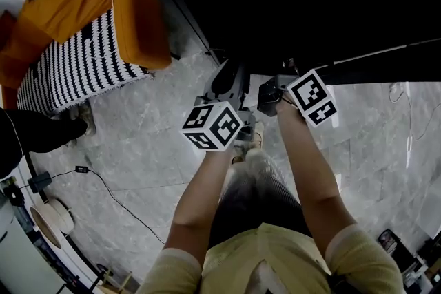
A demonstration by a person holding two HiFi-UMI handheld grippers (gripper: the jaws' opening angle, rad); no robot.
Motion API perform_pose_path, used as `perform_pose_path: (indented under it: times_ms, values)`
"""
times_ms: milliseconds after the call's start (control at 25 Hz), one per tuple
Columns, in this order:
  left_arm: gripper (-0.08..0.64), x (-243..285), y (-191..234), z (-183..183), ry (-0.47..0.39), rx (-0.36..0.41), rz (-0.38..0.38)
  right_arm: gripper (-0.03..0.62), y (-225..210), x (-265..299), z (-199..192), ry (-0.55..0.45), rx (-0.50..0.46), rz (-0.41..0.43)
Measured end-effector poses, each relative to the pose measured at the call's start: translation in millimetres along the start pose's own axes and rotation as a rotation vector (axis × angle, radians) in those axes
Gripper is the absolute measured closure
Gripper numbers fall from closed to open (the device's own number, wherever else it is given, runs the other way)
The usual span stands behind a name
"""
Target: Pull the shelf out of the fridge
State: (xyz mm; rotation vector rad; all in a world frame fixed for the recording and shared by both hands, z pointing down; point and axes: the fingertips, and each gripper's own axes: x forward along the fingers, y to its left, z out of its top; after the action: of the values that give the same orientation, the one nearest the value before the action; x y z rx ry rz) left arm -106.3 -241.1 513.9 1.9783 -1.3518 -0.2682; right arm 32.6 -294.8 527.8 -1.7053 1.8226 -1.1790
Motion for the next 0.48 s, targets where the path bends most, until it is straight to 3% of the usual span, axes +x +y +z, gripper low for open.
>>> perform_pose_path:
  times_ms: [360,480]
  values:
    - [0.431,5.2,3.5,-5.4,-0.017,-0.193,-0.031,0.462,-1.1,-10.8,-7.3,0.02,-0.013,0.027]
    - [0.433,5.8,8.4,-6.3,-0.033,-0.226,-0.029,0.462,-2.5,-10.5,-11.8,0.032,-0.002,0.032]
